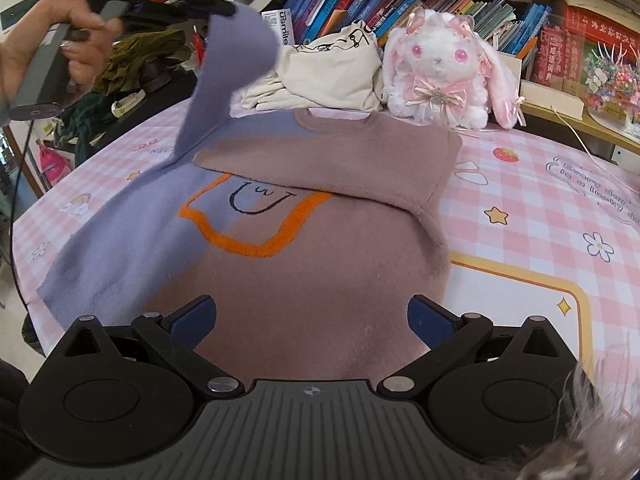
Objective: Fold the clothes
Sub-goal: 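Lift the lavender sleeve with the left gripper, lay it across the sweater front, open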
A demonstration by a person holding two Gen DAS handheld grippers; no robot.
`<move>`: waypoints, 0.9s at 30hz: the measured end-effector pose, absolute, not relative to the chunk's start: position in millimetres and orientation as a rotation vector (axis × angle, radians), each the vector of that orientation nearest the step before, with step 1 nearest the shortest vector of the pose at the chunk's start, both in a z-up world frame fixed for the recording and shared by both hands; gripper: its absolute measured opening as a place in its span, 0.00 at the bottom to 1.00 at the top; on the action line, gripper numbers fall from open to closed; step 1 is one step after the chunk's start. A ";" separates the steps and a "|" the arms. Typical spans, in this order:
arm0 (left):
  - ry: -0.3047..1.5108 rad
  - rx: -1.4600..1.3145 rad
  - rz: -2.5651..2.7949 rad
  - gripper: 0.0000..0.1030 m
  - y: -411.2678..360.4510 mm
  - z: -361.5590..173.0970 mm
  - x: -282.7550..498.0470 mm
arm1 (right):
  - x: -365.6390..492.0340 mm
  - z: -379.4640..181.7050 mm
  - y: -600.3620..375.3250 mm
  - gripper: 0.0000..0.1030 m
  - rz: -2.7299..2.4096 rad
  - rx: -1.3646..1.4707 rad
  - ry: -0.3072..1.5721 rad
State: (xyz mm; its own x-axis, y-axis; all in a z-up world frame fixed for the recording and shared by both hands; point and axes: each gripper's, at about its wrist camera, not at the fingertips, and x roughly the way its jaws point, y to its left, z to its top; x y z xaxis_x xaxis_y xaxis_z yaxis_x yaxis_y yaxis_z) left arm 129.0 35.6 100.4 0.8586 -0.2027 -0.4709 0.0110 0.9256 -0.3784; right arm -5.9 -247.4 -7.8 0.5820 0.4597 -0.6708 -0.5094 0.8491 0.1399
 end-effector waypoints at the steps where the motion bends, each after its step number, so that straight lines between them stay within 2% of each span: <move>1: 0.539 -0.371 -0.118 0.04 29.9 97.8 130.9 | -6.0 -8.3 -249.1 1.00 0.571 -0.072 0.764; 8: 0.644 -0.322 -0.120 0.06 -3.8 73.6 146.4 | -7.3 -12.6 -264.9 1.00 0.570 -0.056 0.781; 11: 0.699 -0.334 -0.166 0.28 -20.3 65.4 150.1 | -6.9 -13.8 -270.6 1.00 0.565 -0.046 0.791; 12: 0.714 -0.348 -0.188 0.40 -25.6 64.3 150.3 | -7.2 -14.3 -271.8 1.00 0.566 -0.043 0.795; 13: 0.712 -0.358 -0.213 0.47 -30.7 64.5 149.0 | -7.6 -14.9 -273.0 1.00 0.566 -0.040 0.800; 15: 0.684 -0.363 -0.253 0.52 -36.9 67.6 143.0 | -8.5 -16.3 -274.5 1.00 0.571 -0.033 0.810; 21: 0.665 -0.299 -0.173 0.53 -19.0 73.4 113.8 | -11.5 -19.6 -273.3 1.00 0.591 -0.015 0.840; 27: 0.740 -0.259 -0.022 0.53 32.5 54.3 62.3 | -18.1 -17.7 -272.0 1.00 0.575 0.011 0.866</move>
